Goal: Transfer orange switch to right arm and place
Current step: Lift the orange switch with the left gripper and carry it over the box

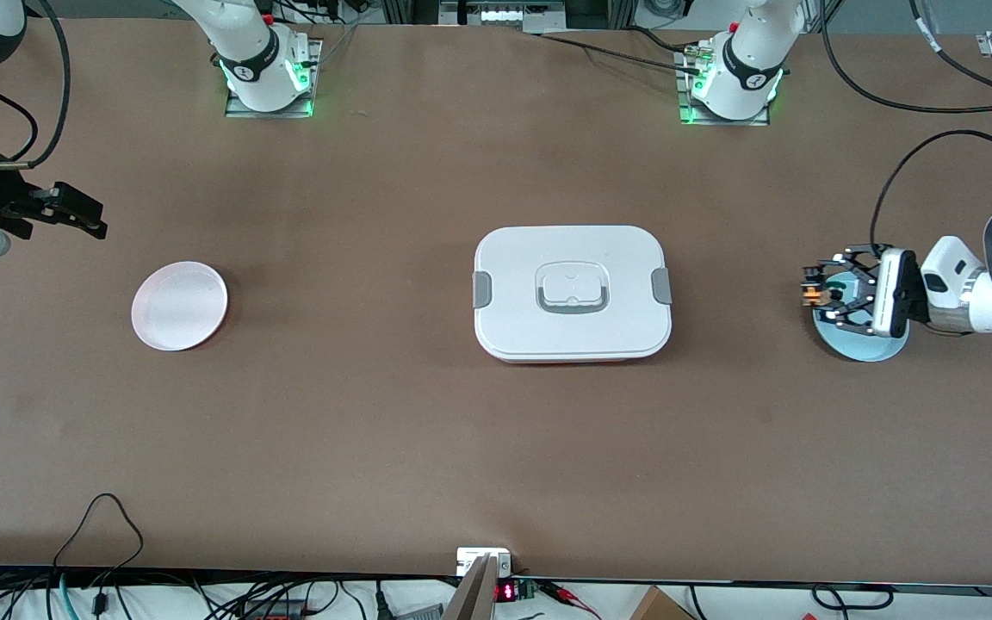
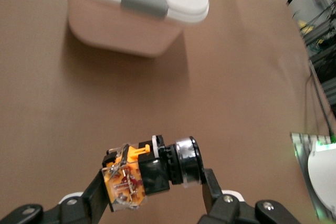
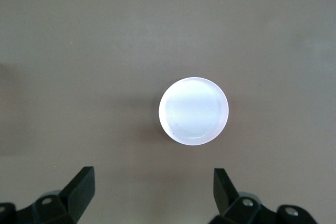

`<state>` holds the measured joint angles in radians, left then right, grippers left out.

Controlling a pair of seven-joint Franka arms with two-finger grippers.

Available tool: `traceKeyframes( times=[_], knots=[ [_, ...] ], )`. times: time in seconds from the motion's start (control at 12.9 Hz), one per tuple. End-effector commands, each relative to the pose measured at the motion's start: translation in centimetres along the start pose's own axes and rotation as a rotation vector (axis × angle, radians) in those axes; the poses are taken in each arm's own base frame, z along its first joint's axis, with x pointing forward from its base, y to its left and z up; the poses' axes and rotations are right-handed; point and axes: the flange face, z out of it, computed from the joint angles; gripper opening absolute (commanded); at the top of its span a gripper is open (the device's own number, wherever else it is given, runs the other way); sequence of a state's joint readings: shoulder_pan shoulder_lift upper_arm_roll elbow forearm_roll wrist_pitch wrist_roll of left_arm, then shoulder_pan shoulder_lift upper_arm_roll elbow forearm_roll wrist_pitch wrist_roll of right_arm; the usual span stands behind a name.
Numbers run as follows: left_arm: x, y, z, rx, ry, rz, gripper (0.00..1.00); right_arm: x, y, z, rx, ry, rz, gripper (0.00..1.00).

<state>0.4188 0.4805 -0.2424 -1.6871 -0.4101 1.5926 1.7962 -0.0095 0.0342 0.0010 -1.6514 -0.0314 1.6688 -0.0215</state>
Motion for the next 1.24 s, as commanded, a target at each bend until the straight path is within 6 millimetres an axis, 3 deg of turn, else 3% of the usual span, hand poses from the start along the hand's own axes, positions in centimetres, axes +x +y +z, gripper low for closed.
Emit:
traceKeyframes(
  times=[0.0, 0.23, 0.31, 0.46, 0.62, 0.85, 1.16],
  knots=[
    [4.3, -1.9, 3.3, -0.051, 0.212, 0.105, 0.00, -0.2, 0.0, -0.1, -0.001, 0.003, 0.004, 1.00],
    [10.2, -3.5, 8.3, -0.108, 0.584, 0.252, 0.00, -0.1, 0.1, 0.2, -0.001, -0.003, 0.005, 1.00],
    [12.1, -3.5, 8.6, -0.112, 0.630, 0.279, 0.00, -0.1, 0.1, 0.1, -0.001, 0.000, 0.005, 1.00],
    [18.1, -3.2, 9.1, -0.138, 0.674, 0.365, 0.00, -0.2, 0.0, 0.1, -0.001, -0.006, 0.004, 1.00],
    [24.6, -2.2, 10.5, -0.151, 0.774, 0.422, 0.00, -0.1, -0.5, -0.1, -0.001, 0.003, -0.004, 1.00],
    [32.8, -0.8, 12.1, -0.058, 0.837, 0.414, 0.00, -0.2, -1.8, -0.6, 0.058, 0.009, -0.009, 1.00],
    [43.6, 2.6, 16.6, 0.100, 0.911, 0.298, 0.00, -0.2, 0.9, -0.9, 0.121, 0.019, 0.040, 1.00]
  ],
)
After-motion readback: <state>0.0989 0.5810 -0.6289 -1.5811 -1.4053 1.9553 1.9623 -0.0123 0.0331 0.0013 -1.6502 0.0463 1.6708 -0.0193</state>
